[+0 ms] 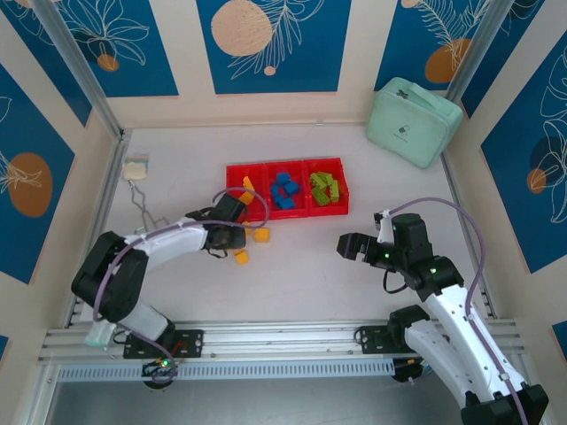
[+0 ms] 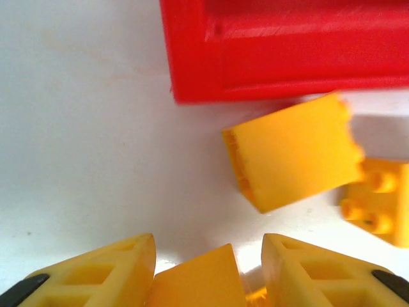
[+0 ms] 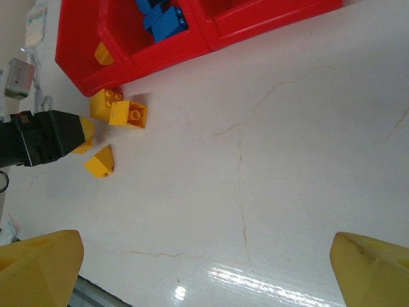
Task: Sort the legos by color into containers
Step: Pick up the lego from the center of the table, then place the lego in the container.
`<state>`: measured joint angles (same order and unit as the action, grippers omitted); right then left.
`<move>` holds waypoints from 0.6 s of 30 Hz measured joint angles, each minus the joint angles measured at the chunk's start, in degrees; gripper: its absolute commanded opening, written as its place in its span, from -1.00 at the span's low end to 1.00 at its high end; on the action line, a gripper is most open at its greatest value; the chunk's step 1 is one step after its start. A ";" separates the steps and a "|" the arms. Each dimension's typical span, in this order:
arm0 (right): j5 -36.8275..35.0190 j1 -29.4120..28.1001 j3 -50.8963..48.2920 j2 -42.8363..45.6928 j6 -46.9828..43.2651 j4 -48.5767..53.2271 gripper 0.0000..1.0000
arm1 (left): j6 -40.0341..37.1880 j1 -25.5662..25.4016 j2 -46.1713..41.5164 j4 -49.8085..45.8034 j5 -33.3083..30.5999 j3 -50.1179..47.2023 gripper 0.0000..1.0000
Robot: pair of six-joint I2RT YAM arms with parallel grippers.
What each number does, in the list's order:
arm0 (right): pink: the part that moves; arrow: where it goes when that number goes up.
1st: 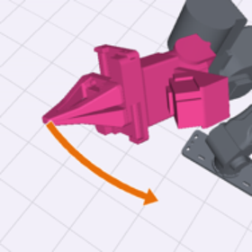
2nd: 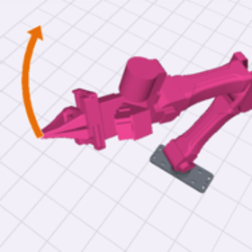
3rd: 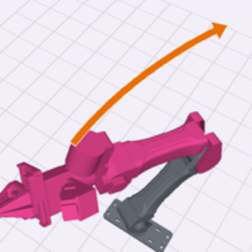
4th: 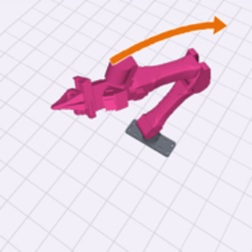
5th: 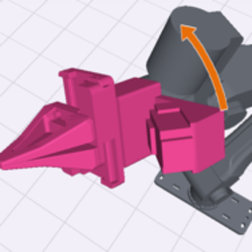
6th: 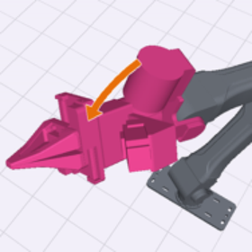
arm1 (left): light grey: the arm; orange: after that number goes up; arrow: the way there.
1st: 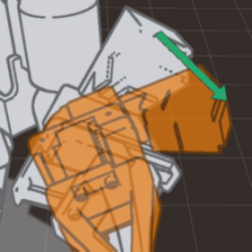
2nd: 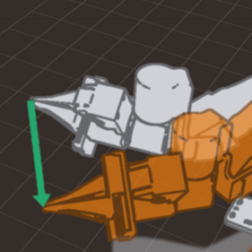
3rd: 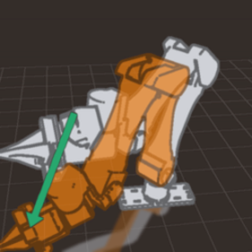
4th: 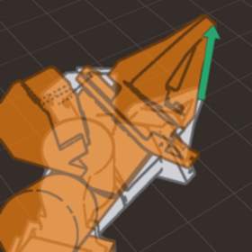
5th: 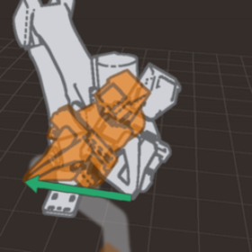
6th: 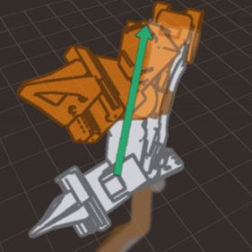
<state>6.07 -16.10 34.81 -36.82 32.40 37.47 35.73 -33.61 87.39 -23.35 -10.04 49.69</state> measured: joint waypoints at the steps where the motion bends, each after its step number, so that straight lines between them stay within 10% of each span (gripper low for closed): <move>1: 0.44 0.00 0.00 0.04 0.00 -0.24 0.98 | -0.09 0.00 -0.46 -0.59 -0.02 1.07 -0.08; 18: 5.38 0.00 0.15 6.67 -1.07 0.04 0.98 | -6.34 2.75 22.80 -8.11 -1.51 35.10 0.11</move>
<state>11.44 -16.10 34.96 -30.15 31.33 37.52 29.39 -30.85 110.19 -31.46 -11.55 84.79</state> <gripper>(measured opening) 0.992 0.497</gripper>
